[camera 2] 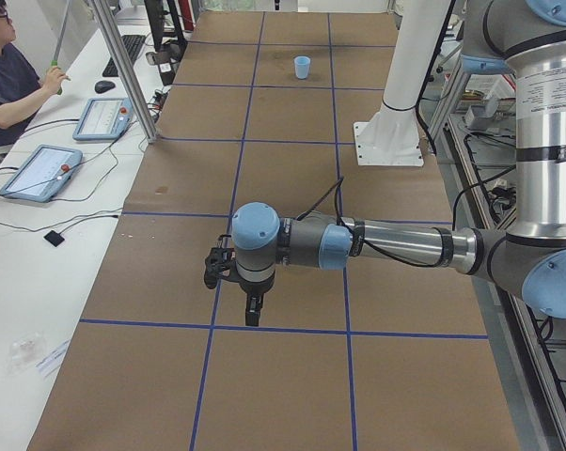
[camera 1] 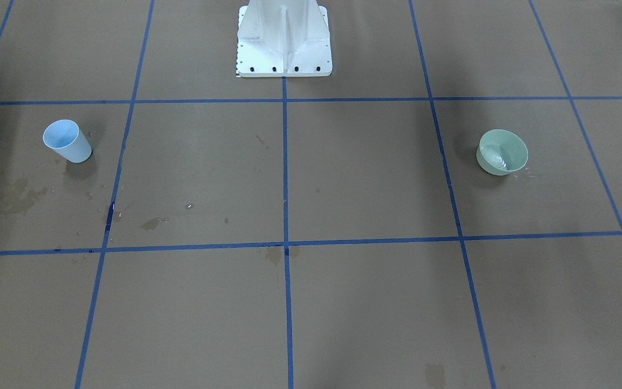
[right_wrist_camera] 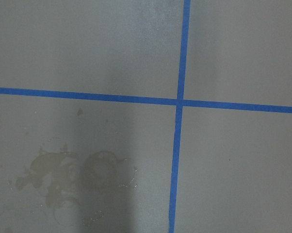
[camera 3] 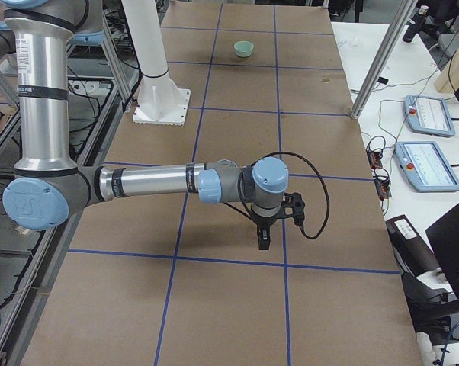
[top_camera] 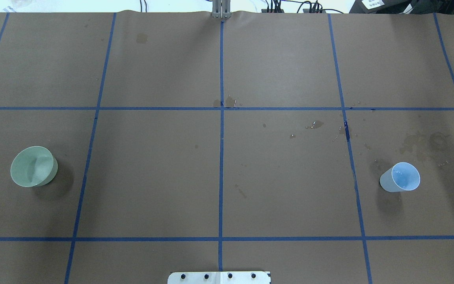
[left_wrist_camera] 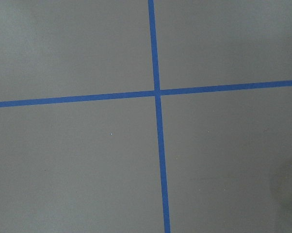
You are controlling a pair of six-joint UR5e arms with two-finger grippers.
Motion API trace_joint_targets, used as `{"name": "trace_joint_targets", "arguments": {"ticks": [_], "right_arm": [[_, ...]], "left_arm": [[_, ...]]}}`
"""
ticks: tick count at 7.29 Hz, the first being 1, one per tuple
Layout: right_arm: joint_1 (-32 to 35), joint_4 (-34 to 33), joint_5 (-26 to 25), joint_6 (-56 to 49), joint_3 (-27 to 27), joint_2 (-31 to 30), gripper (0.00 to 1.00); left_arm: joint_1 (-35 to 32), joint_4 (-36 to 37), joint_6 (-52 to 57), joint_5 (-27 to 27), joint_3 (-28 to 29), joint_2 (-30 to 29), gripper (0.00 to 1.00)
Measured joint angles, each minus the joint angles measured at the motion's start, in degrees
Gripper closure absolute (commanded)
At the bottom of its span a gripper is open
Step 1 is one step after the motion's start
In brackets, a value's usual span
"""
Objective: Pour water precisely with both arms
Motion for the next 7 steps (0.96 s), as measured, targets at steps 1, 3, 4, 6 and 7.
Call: {"name": "trace_joint_targets", "arguments": {"ticks": [1,3,4,6,7], "right_arm": [[0.0,0.0,0.06,0.0,0.06,-0.01,0.0],[0.0,0.0,0.15,-0.06,0.09,0.06,0.0],[0.0,0.0,0.19,-0.05,0.09,0.13,0.0],[0.0,-0.01,0.26,0.0,0.91,0.2,0.0],[0.0,-0.07,0.25,0.01,1.45,0.12,0.0]], "left_arm": [[-0.01,-0.03,0.01,0.01,-0.09,0.02,0.0],[-0.06,-0.14,0.12,0.15,-0.51,-0.02,0.0],[0.01,-0.13,-0.55,0.11,-1.3,-0.13,0.0],[1.15,-2.74,-10.66,-0.27,-4.16,0.34,0.0],[4.36,-9.05,-19.28,-0.28,-4.7,1.86,0.0]]}}
